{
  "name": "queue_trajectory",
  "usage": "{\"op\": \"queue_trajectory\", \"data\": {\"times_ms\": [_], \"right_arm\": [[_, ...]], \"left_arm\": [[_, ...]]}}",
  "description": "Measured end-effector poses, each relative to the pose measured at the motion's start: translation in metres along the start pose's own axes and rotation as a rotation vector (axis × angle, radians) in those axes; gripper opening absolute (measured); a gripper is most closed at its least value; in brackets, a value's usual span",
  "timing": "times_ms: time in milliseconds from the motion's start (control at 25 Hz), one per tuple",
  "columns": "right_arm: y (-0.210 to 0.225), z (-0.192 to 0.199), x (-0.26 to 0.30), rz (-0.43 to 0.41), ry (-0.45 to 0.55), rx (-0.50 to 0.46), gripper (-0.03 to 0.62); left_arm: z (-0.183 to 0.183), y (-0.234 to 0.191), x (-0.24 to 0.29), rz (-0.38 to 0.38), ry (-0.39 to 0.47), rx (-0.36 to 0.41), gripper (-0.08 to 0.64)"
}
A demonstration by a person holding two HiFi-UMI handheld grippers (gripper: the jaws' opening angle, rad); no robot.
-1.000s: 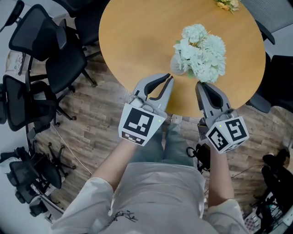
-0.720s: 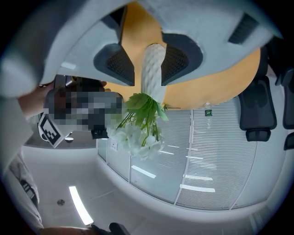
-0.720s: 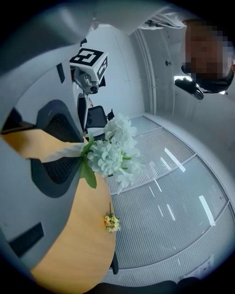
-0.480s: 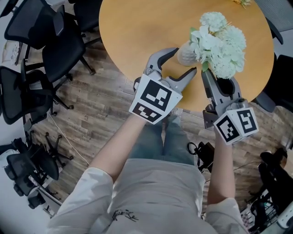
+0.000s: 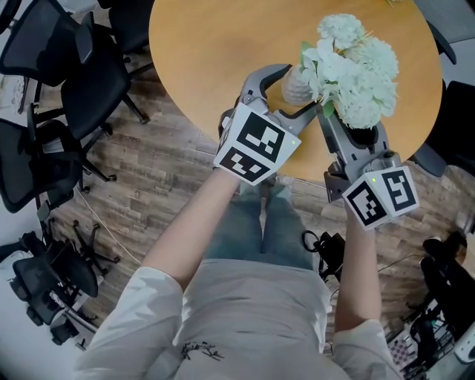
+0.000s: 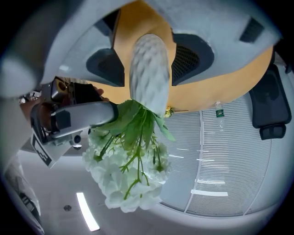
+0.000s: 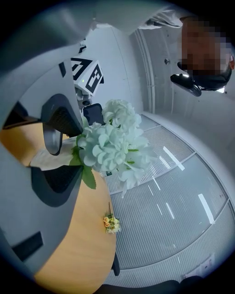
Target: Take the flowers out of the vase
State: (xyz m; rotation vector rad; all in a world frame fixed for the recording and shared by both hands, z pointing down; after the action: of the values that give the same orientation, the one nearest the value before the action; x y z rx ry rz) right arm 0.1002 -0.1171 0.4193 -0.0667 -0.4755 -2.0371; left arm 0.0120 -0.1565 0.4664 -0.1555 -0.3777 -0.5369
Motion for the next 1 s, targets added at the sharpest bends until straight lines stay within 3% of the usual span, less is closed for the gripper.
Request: {"op": "queue_trajectory", "data": {"times_ms": [1000], "right_arm": [[0.004, -0.003, 0.028, -0.019, 0.040, 0.044, 0.184]], "left_arm": [[0.008, 0.001, 0.015, 0.055, 0.013, 0.008, 0.307]]}}
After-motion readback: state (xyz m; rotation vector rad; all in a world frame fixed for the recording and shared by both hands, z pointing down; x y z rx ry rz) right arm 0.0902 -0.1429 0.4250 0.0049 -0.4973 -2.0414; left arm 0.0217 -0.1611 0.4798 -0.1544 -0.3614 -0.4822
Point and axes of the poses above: the fingertips, and each gripper's own axes: x forward along the fingers, y to its right, z out of its underside, the point moved 5 cm from there along -x, backward along the fingers, and after that the axes turned 3 degrees about z, right-handed, at the moved point
